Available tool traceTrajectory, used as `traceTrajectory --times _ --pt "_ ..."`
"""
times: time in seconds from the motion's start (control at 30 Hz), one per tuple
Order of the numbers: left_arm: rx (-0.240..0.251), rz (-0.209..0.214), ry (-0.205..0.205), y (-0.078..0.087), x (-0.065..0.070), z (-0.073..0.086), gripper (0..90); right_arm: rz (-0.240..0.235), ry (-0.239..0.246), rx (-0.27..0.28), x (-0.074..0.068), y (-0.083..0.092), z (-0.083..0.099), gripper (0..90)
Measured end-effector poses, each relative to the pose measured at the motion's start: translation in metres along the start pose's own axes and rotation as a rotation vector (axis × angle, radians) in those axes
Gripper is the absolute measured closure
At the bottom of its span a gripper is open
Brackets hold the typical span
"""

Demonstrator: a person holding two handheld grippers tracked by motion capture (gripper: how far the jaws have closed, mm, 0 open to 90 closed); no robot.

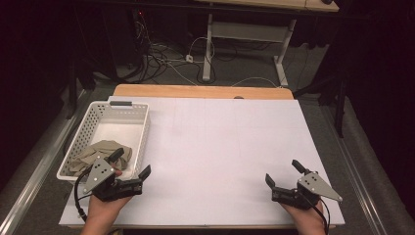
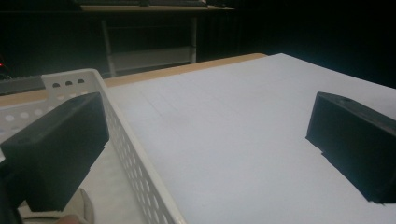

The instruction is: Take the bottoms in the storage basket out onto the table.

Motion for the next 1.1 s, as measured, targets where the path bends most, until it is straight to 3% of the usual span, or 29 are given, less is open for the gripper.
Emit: traceTrajectory --times 0.4,0.77,0.83,0.97,1.1 --pt "-0.001 0.017 0.009 0.000 -0.002 -0.001 0.0 -0.011 -0.001 -0.002 0.000 -0.002 0.001 0.0" --pt "-0.013 -0.007 0.017 0.009 -0.010 -0.004 0.0 -0.020 -0.014 -0.010 0.004 -0.005 0.003 0.0" --pt "-0.040 -0.012 0.003 0.010 -0.012 -0.005 0.0 -0.006 -0.005 -0.005 0.006 -0.003 0.003 0.0" --pt "-0.050 -0.030 -0.012 0.016 -0.016 -0.004 0.0 0.007 -0.003 0.015 0.006 -0.001 -0.003 0.0" --pt "-0.054 -0.052 0.018 0.028 -0.030 -0.003 0.0 -0.005 0.007 0.020 0.002 -0.003 -0.005 0.0"
Point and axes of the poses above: each handheld gripper's, and its own axes: y roughly backward along the jaws, z roughly out of its underside, x roughly to its right, the point moved 2 cm from there along -y, roughly forward along the jaws, and after that the axes turned 2 degrees about z, right-handed, at the moved point
